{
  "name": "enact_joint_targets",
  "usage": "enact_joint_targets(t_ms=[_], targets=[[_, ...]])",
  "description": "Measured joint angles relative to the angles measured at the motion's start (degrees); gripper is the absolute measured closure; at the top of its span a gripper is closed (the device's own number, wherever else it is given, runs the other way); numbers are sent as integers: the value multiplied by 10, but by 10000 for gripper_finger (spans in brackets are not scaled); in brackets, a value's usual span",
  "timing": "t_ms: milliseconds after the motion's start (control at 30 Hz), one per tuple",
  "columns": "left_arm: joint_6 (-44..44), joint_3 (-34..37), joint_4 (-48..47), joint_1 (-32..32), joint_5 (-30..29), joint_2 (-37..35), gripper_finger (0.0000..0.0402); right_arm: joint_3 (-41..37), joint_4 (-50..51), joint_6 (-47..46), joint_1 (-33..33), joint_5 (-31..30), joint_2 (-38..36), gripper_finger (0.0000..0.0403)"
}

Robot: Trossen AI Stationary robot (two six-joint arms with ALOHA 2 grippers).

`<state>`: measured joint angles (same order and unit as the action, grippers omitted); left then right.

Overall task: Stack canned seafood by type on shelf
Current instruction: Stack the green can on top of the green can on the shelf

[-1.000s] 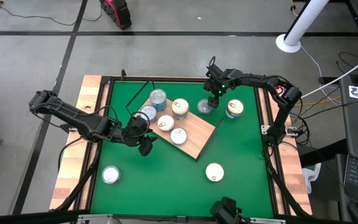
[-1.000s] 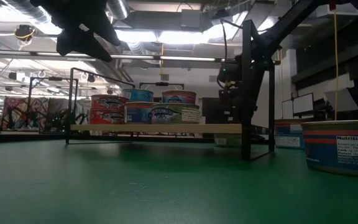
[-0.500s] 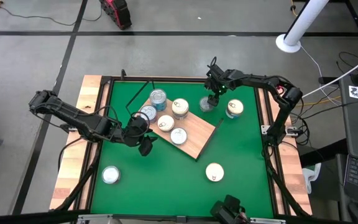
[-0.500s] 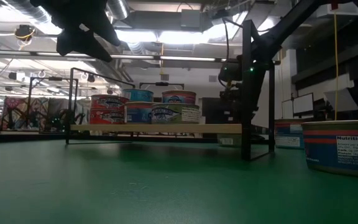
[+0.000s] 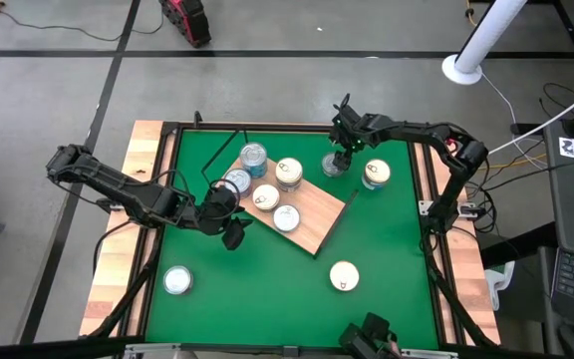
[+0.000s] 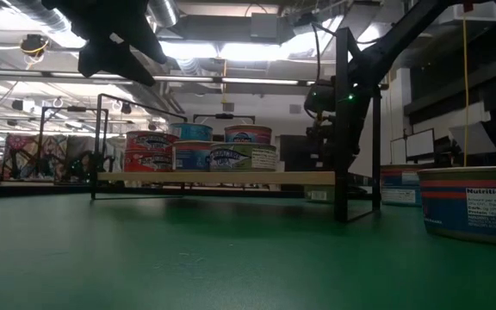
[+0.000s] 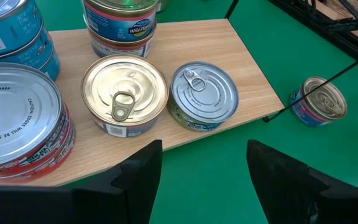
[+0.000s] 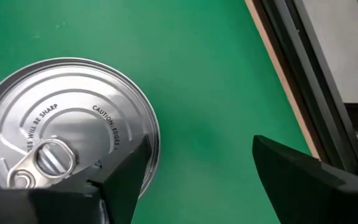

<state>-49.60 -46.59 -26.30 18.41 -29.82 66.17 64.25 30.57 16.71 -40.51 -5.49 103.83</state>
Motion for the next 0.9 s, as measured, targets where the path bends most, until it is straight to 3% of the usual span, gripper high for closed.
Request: enact_joint_targets(t_ms=[333, 700, 900], targets=[[-1, 0, 0, 0, 0, 0, 174, 0, 2, -5, -1, -4, 1, 123], [0, 0, 0, 0, 0, 0, 174, -2, 10, -4, -1, 72, 2, 250], [5, 0, 0, 0, 0, 0, 174, -2, 12, -28, -1, 77, 2, 287]])
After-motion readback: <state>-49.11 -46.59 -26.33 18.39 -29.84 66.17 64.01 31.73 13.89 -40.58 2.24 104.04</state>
